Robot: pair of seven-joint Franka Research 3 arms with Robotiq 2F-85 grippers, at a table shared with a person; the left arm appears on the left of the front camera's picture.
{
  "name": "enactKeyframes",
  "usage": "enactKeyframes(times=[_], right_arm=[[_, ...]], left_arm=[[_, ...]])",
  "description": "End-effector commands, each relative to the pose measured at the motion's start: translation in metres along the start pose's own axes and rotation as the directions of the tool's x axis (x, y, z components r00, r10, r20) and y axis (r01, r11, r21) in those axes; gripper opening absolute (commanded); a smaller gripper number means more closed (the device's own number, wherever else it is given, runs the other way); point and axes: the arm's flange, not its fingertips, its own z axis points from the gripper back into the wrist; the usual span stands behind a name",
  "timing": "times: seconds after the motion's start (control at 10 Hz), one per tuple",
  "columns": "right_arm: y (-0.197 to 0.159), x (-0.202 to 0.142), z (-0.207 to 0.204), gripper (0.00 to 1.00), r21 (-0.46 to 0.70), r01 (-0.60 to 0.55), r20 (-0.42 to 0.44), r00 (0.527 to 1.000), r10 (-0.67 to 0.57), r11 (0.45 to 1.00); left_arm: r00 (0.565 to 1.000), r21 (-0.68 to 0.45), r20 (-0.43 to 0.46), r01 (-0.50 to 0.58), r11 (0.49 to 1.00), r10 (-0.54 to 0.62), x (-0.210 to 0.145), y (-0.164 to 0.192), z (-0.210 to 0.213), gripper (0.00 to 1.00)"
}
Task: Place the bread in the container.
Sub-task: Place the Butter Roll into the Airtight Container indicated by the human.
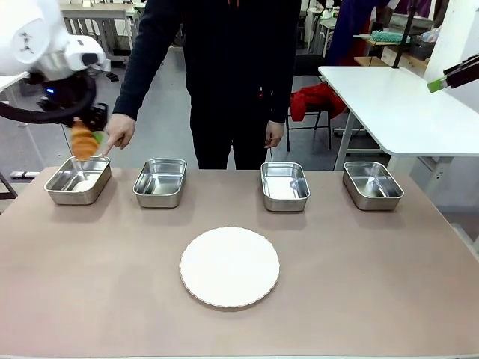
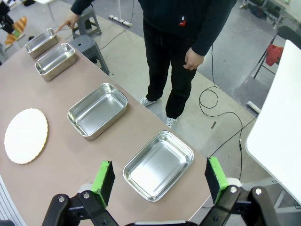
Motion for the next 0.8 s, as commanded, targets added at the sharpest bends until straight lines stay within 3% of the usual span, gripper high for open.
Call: enactKeyframes(times=[0.0,0.2,0.5,0.7], right_arm=[[0.001,0.001,0.000,1.00,0.000,0.001,0.005,1.000,-0.001,1.000],[0.001,0.001,0.000,1.00,0.000,0.001,0.005,1.000,-0.001,1.000],[0.001,0.001,0.000,1.00,0.000,0.001,0.005,1.000,-0.001,1.000],[0.001,0.001,0.000,1.00,0.000,0.001,0.005,1.000,-0.001,1.000]], left_arm=[[0.996,-0.059,-0.067,0.059,0.996,-0.063,0.015,0.030,-0.012,0.47],[0.983,-0.102,-0.134,0.109,0.989,-0.122,0.011,0.063,-0.036,0.47],[0.977,-0.185,-0.140,0.131,0.974,-0.158,0.006,0.090,-0.072,0.47],[0.980,-0.168,-0.137,0.118,0.979,-0.141,0.012,0.095,-0.095,0.47]])
